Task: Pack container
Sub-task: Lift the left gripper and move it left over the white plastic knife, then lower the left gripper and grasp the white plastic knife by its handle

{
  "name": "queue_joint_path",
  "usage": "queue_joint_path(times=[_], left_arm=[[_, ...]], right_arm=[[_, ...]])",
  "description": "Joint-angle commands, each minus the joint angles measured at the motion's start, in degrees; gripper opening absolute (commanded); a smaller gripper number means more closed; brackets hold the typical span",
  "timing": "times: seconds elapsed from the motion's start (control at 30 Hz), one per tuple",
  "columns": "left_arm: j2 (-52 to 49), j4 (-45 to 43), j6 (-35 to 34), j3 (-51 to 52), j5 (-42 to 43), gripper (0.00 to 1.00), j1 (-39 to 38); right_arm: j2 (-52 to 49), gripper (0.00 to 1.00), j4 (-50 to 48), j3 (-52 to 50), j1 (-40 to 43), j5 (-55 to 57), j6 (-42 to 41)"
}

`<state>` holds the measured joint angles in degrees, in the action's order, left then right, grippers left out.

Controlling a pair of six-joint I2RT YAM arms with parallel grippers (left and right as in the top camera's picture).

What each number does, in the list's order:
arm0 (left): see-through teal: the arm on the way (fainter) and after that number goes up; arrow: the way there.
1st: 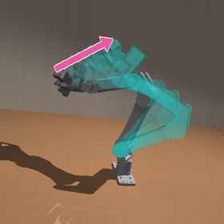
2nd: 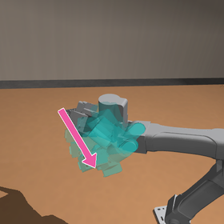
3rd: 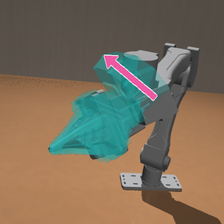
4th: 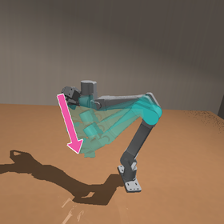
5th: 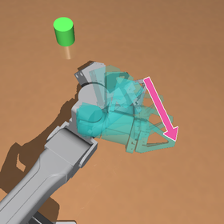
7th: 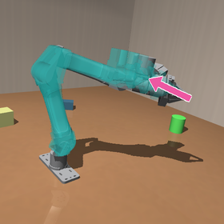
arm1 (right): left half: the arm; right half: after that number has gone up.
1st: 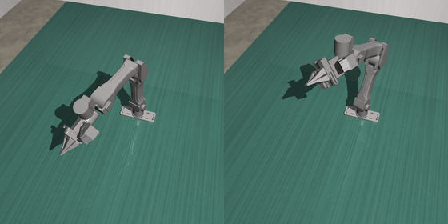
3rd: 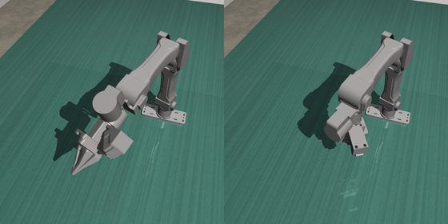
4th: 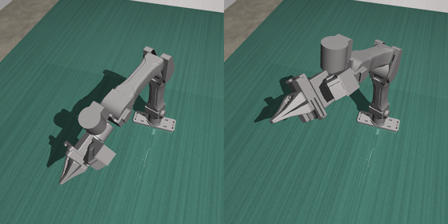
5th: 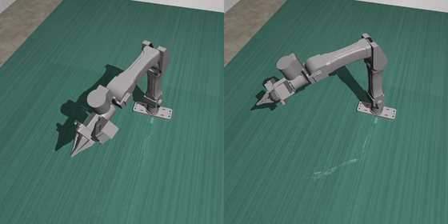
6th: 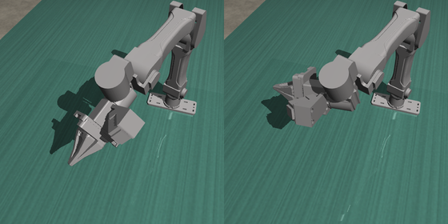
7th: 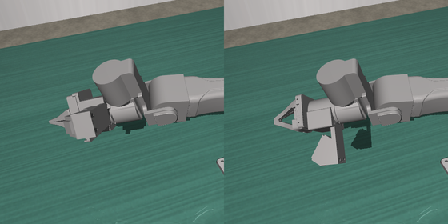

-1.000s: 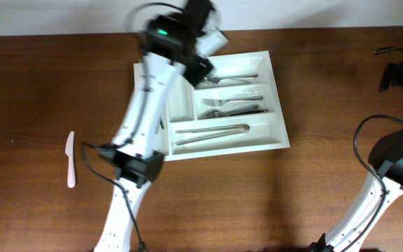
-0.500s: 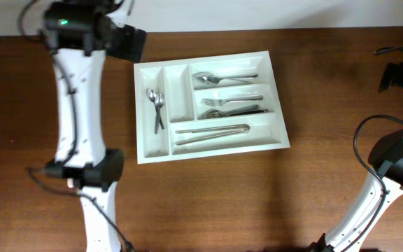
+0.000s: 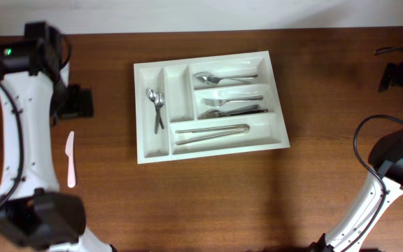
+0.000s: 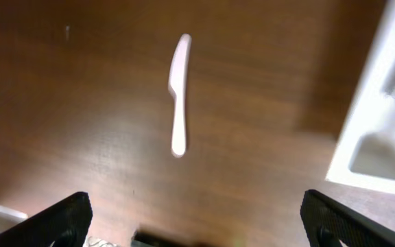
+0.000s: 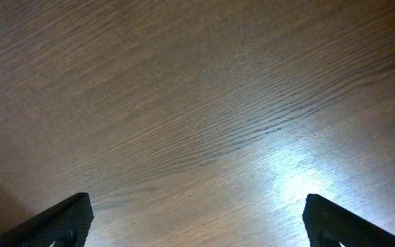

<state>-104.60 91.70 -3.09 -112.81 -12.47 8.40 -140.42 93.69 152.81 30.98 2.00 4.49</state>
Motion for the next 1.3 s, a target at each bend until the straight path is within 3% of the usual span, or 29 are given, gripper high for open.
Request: queue_joint_path(times=[0.0, 0.23, 0.43, 0.67, 0.77, 1.03, 1.27], left_arm=[[7.43, -4.52, -3.34, 12.96, -0.39, 0.99, 4.87], [7.80, -14.12, -3.32, 28.30, -0.24, 0.99, 10.14], [7.76, -18.93, -2.64, 30.99, 0.09, 0.99, 10.56], [7.74, -32.33, 11.69, 38.99, 9.57, 0.99, 10.58], [7.13, -36.74, 13.29, 43.36, 11.69, 0.99, 10.62], [5.16, -38.38, 12.72, 46.14, 11.67, 0.99, 11.67], [3.54, -38.62, 11.61, 46.14, 11.67, 0.99, 16.98]], right_arm=[[0.22, 0.99, -0.07, -0.20, -0.24, -0.28, -0.50], [0.22, 0.99, -0.07, -0.20, -0.24, -0.28, -0.50], [0.22, 0.99, -0.07, -0.20, -0.24, -0.28, -0.50], [0.22, 0.99, -0.07, -0.20, -0.24, -0.28, -0.50], [0.22, 0.99, -0.07, -0.20, -0.24, -0.28, -0.50], [0.22, 0.99, -0.07, -0.20, -0.24, -0.28, -0.50], [0.22, 0.99, -0.07, -0.20, -0.24, -0.28, -0.50]])
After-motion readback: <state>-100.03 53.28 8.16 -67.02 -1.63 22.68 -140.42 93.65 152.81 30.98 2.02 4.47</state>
